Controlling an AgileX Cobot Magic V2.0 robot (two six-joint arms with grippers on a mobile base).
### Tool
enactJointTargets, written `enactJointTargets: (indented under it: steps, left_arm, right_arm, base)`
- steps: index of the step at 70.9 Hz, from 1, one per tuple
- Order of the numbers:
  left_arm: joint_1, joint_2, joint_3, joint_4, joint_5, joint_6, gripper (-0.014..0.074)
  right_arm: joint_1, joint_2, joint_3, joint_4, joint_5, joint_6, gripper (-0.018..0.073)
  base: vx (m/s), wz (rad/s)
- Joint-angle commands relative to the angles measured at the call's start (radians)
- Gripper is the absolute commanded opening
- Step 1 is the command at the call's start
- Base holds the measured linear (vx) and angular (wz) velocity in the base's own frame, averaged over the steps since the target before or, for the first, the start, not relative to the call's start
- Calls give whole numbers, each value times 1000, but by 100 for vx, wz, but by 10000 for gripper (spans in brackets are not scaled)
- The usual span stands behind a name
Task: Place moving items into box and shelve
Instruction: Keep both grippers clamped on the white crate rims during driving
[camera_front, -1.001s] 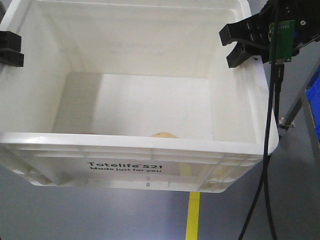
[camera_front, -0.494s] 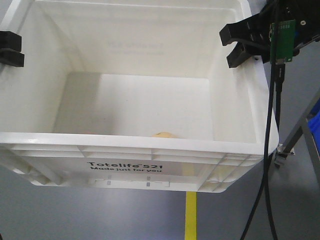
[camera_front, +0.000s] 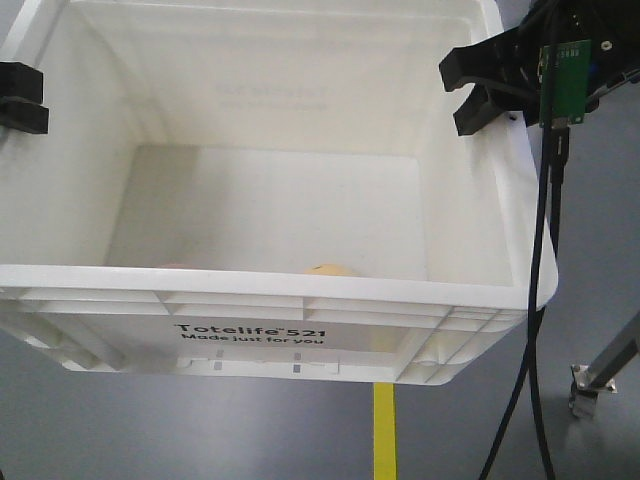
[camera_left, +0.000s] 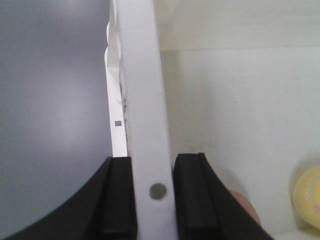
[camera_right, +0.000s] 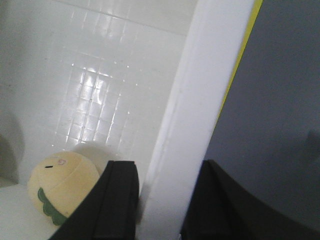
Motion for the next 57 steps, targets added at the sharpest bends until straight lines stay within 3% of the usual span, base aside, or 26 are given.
enactJointTargets:
  steps: [1, 57]
  left_arm:
    - [-12, -35, -43, -122, -136, -6, -4]
    - [-12, -35, -43, -122, -136, -6, -4]
  right_arm:
    - [13, -54, -43, 133, -62, -32, -3]
    - [13, -54, -43, 133, -58, -32, -3]
  base:
    - [52, -5]
    - [53, -8]
